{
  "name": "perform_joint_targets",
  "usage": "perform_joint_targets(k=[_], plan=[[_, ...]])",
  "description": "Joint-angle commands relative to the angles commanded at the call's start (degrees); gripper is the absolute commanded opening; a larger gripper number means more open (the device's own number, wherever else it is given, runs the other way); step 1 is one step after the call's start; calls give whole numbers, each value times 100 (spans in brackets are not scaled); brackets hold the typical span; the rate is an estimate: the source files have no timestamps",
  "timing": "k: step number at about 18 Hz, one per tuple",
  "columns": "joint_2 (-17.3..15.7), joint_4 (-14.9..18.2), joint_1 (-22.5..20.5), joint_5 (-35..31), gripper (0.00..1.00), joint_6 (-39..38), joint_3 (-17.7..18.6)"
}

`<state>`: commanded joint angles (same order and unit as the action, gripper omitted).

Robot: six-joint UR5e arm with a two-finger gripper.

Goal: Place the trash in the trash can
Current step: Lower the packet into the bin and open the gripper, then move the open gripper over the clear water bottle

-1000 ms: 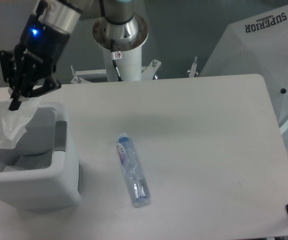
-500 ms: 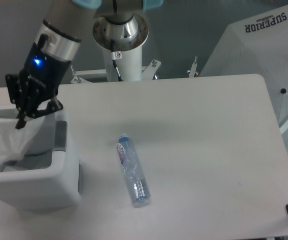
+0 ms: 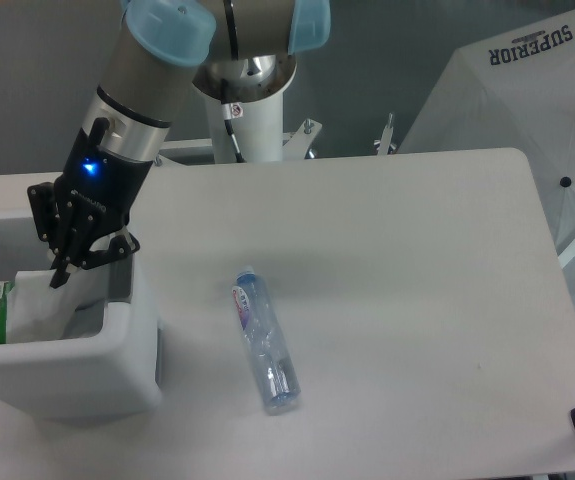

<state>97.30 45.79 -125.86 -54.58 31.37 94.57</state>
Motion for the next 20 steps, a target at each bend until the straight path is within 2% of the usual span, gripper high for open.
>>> perform_joint_targets(k=[4,7,8,13,17,20], plan=[[-141,18,-9,0,99,-43,-281],[-194,18,-52,0,99,-96,-308],[-185,26,-148,0,99,-192,-308],[-255,35,-1325,0,100,-1202,-255],[-98,61,-1757,-131,100,-1660,-247],[244,88,-1775,-964,100,-1634,-194]])
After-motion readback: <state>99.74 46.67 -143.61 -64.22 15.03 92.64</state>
